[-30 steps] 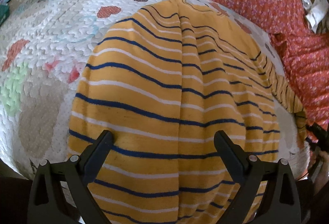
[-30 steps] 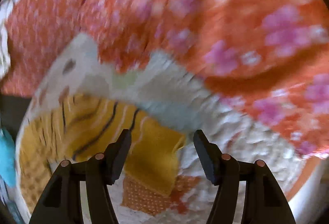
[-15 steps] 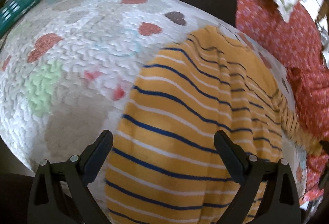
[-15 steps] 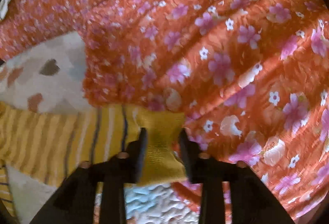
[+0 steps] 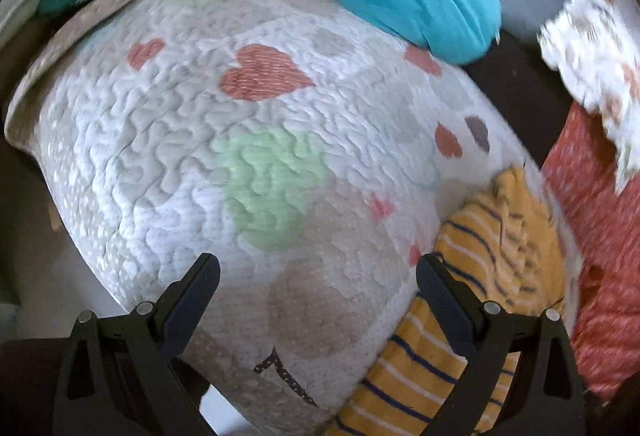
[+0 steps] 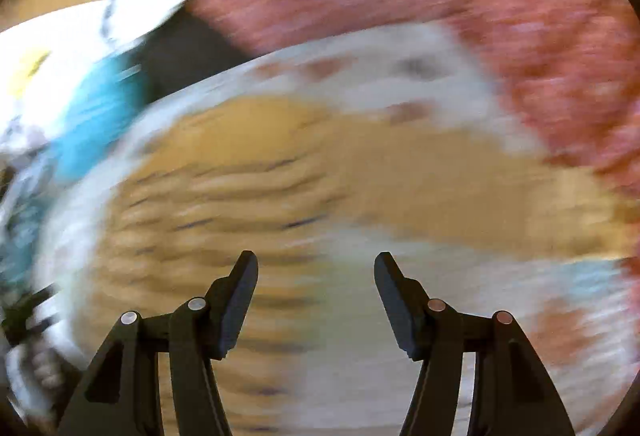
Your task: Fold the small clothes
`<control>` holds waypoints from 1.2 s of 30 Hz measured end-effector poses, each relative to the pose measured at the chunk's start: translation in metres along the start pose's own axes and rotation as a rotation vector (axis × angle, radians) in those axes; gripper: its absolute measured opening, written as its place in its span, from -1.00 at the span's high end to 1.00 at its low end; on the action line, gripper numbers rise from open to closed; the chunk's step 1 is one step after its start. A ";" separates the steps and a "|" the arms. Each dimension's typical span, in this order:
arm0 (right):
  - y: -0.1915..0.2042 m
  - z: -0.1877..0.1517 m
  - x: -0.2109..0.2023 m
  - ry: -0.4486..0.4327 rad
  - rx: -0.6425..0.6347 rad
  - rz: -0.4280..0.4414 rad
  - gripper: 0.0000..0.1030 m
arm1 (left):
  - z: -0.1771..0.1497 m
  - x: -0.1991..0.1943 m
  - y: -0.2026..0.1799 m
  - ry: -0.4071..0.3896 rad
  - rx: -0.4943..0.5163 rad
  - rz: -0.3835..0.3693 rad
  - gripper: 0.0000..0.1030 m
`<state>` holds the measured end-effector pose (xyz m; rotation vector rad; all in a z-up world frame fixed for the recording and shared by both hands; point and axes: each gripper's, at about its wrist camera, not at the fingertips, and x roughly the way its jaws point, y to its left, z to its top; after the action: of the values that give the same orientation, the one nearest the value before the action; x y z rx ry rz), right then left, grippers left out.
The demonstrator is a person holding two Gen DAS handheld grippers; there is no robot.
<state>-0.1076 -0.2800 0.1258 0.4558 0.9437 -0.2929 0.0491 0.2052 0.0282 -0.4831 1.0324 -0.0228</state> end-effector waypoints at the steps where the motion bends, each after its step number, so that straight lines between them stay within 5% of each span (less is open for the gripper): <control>1: 0.028 -0.008 0.018 0.037 -0.013 0.087 -0.26 | 0.001 -0.001 0.002 -0.004 -0.003 0.004 -0.91; 4: 0.109 -0.044 0.055 0.171 -0.040 0.319 -0.26 | 0.001 -0.001 0.002 0.002 0.003 -0.001 -0.91; 7: 0.178 -0.087 0.078 0.319 -0.118 0.439 -0.26 | 0.003 0.001 0.002 0.013 0.004 -0.025 -0.91; 12: 0.227 -0.144 0.087 0.415 -0.294 0.408 -0.26 | 0.006 0.003 0.003 0.037 -0.014 -0.067 -0.91; 17: 0.230 -0.171 0.092 0.438 -0.387 0.325 -0.25 | 0.008 0.000 -0.005 0.032 0.000 -0.097 -0.91; 20: 0.236 -0.182 0.101 0.458 -0.416 0.306 -0.06 | 0.009 -0.004 -0.009 0.010 0.022 -0.091 -0.91; 23: 0.238 -0.185 0.101 0.477 -0.447 0.303 0.55 | 0.010 -0.004 -0.006 0.008 0.010 -0.087 -0.91; 25: 0.238 -0.187 0.096 0.473 -0.465 0.306 0.78 | 0.012 -0.002 0.000 0.020 -0.020 -0.091 -0.91; 30: 0.242 -0.178 0.087 0.443 -0.457 0.358 0.87 | 0.014 -0.005 0.006 0.010 -0.044 -0.052 -0.91; 36: 0.275 -0.120 0.067 0.336 -0.477 0.460 0.87 | 0.028 -0.049 0.043 -0.190 -0.157 0.078 -0.91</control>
<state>-0.0365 0.0154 0.0778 0.2704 1.1619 0.4338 0.0376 0.2654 0.0629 -0.5755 0.8696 0.1717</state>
